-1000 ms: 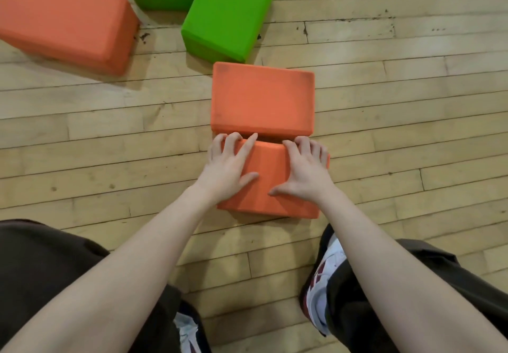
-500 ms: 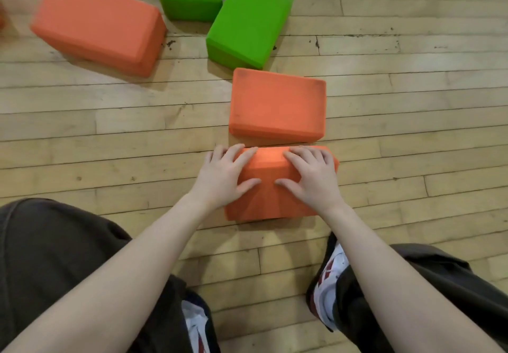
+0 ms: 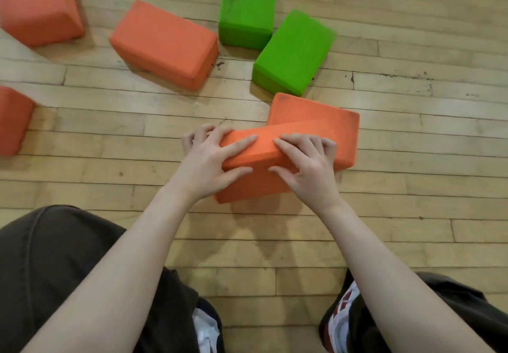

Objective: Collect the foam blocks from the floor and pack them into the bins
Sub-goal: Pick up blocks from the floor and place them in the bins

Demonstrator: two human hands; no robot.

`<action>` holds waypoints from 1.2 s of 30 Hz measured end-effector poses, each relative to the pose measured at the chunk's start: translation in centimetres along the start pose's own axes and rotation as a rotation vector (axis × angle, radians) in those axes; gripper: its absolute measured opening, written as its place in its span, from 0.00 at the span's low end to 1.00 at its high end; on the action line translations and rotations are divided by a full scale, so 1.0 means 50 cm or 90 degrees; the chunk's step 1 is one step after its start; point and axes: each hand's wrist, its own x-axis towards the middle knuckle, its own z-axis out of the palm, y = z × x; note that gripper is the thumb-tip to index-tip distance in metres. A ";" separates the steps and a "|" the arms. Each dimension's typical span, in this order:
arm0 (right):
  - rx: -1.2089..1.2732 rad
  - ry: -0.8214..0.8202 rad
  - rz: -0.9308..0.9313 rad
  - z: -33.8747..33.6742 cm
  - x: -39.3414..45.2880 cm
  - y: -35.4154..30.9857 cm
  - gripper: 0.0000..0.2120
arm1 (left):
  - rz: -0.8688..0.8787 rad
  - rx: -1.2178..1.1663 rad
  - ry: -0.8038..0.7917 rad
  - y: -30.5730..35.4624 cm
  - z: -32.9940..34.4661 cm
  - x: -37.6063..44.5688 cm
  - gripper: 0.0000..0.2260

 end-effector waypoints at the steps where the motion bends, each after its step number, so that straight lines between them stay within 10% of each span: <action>1: 0.007 0.015 -0.013 0.003 0.020 -0.007 0.20 | -0.005 -0.004 0.031 -0.010 -0.012 -0.002 0.26; 7: 0.101 0.025 -0.011 0.053 0.105 -0.041 0.26 | -0.170 0.055 0.228 -0.013 0.007 -0.026 0.24; 15: 0.107 -0.164 0.201 0.135 0.081 0.088 0.32 | -0.422 0.066 0.157 0.037 0.111 0.028 0.22; 23: -0.100 -0.467 0.184 0.165 0.049 0.214 0.49 | -0.360 0.081 0.063 0.061 0.132 0.064 0.31; 36: 0.107 -0.344 0.182 0.090 0.097 0.088 0.25 | -0.434 0.023 0.107 0.059 0.047 0.029 0.27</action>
